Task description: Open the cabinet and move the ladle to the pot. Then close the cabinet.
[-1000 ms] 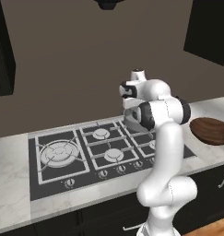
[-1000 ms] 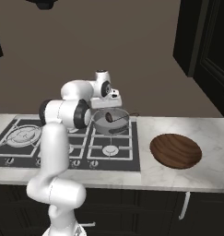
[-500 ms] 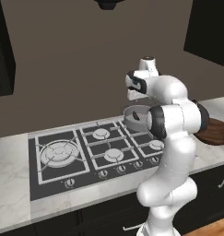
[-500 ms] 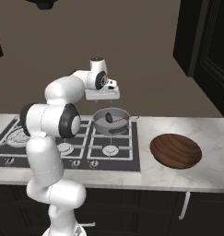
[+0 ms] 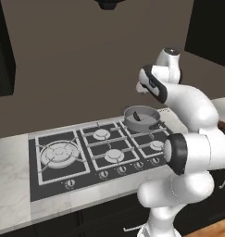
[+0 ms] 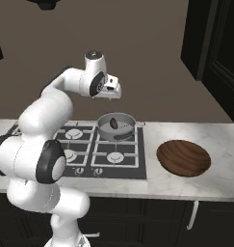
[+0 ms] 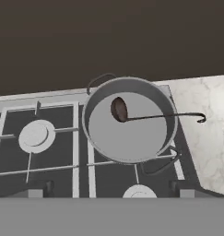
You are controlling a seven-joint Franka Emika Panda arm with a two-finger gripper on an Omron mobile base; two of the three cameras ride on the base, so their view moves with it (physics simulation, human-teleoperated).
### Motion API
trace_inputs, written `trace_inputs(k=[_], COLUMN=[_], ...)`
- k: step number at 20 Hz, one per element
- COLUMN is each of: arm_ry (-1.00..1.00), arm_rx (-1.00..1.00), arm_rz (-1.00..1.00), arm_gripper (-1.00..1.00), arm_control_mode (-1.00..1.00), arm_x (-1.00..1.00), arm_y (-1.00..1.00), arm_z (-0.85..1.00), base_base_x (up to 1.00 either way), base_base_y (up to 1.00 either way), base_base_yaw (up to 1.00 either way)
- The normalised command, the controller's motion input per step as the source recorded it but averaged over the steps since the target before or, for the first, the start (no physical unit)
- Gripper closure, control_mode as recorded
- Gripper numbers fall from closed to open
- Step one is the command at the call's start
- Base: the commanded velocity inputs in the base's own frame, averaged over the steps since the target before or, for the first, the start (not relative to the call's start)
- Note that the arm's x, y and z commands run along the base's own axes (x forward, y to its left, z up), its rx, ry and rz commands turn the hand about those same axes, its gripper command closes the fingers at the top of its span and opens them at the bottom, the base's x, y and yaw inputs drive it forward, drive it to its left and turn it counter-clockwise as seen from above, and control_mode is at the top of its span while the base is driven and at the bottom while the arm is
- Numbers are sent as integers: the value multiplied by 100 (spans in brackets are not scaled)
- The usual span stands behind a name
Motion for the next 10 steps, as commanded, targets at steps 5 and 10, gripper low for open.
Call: trace_inputs(k=[5, 10], arm_ry=[-25, -32], arm_rx=[8, 3], arm_rz=[-5, -6], arm_gripper=[-100, -100], arm_control_mode=[-100, -100], arm_x=[-88, -97], arm_y=[1, 4], arm_z=[68, 48], base_base_x=[0, 0], base_base_y=[0, 0], base_base_yaw=[0, 0])
